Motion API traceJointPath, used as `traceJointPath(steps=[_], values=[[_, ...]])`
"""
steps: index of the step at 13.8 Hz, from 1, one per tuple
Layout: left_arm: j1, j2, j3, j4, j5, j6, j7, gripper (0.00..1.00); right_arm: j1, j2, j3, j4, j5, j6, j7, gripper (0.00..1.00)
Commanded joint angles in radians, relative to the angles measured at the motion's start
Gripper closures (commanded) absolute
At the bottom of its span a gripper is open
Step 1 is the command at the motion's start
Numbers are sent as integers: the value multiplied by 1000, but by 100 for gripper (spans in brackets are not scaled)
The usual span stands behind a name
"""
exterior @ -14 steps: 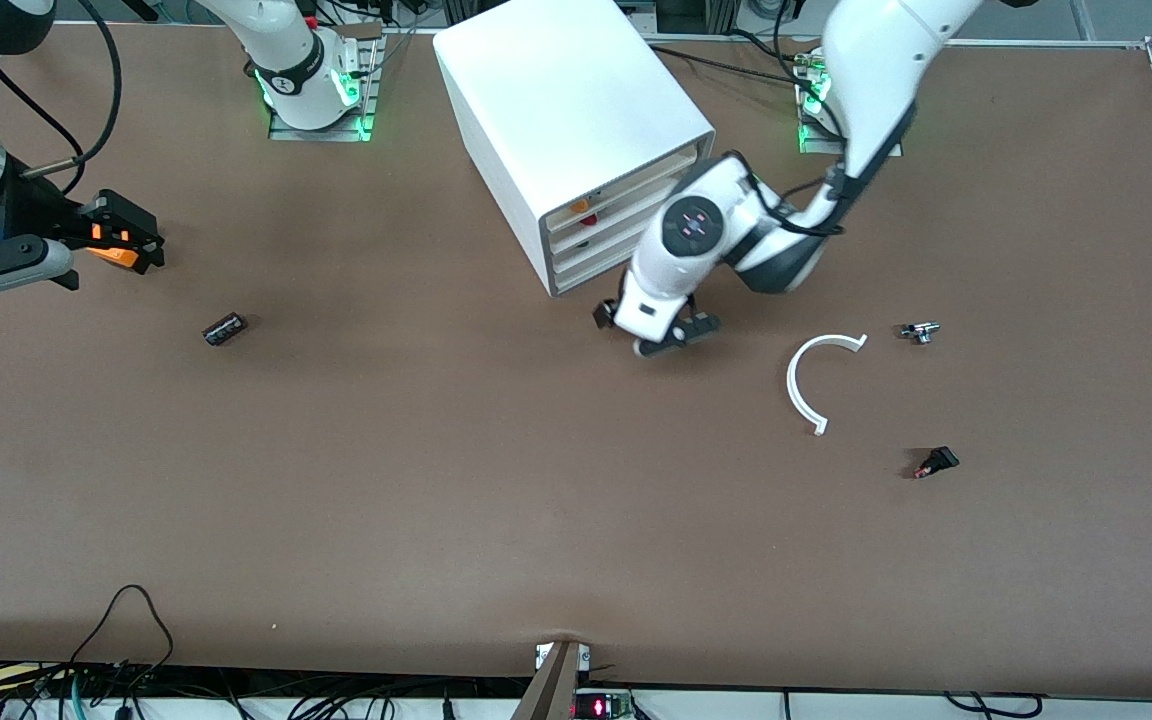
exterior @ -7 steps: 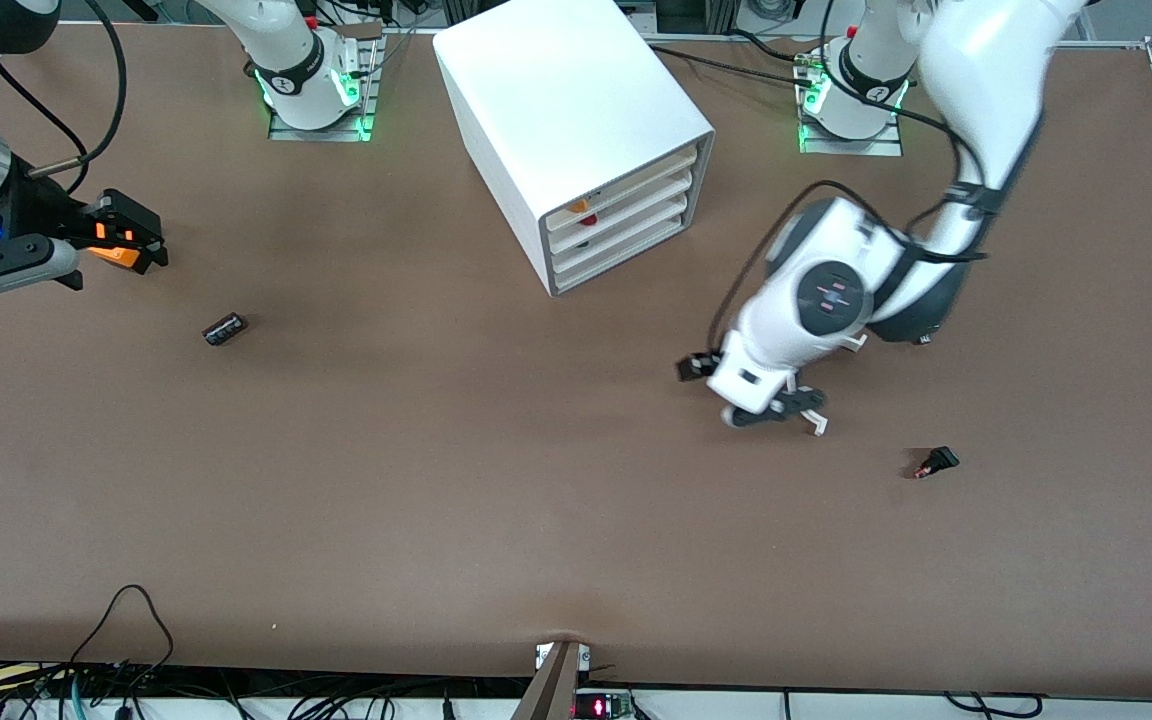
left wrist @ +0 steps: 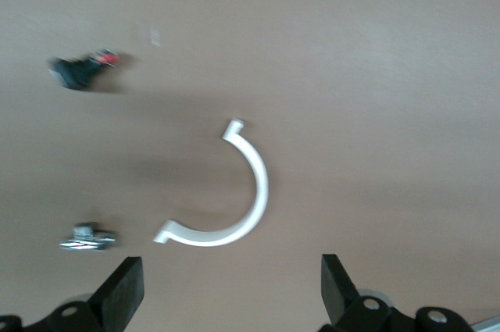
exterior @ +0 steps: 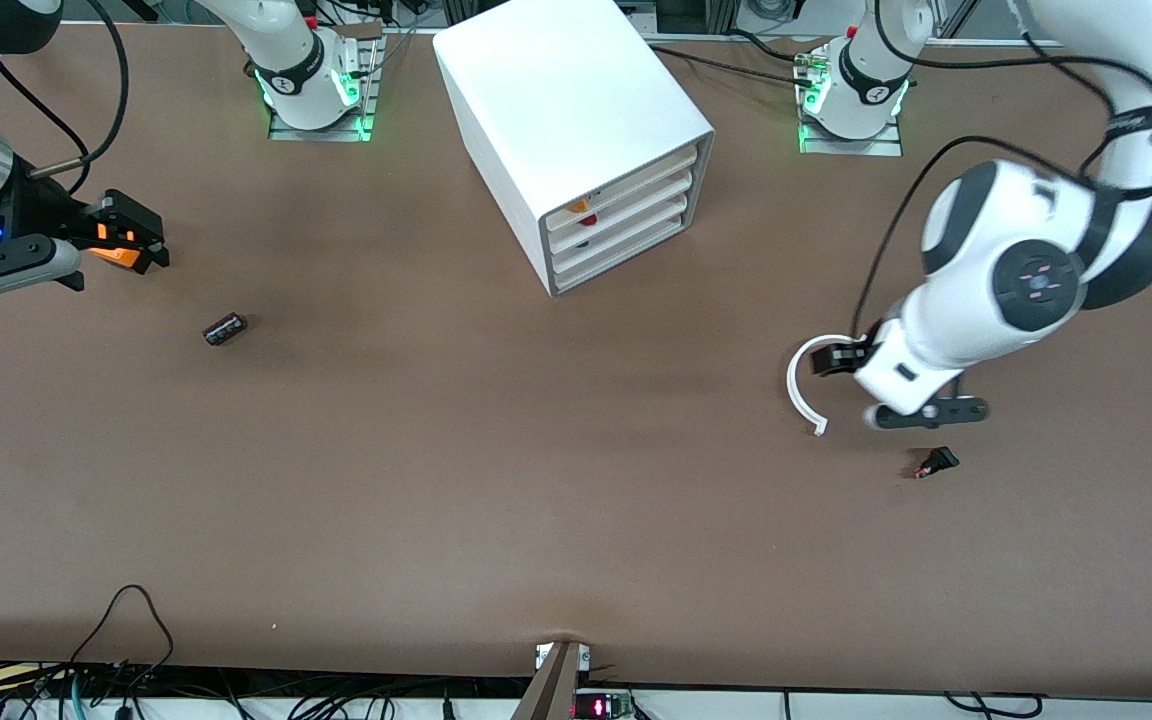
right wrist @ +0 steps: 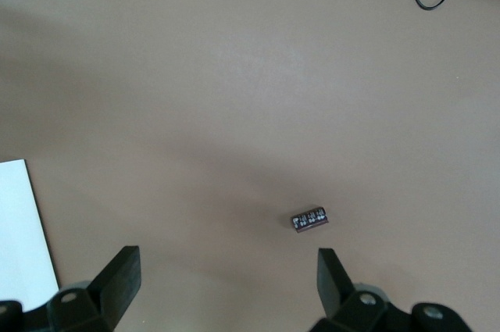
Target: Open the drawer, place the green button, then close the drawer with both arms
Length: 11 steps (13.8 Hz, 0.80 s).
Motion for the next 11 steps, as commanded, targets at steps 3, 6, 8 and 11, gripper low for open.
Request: traceJointPath(steps=[3, 6, 8, 11], values=[[-75, -145, 214, -40, -43, -94, 189, 0, 4, 6, 0, 14, 4, -1, 14, 0], [-120, -205, 311, -49, -64, -151, 238, 0, 4, 6, 0, 14, 2, 0, 14, 0], [-122, -254, 345, -77, -66, -156, 272, 0, 4, 6, 0, 12, 2, -1, 14, 0], [-119, -313, 382, -112, -66, -166, 319, 0, 1, 8, -1, 11, 5, -3, 14, 0]])
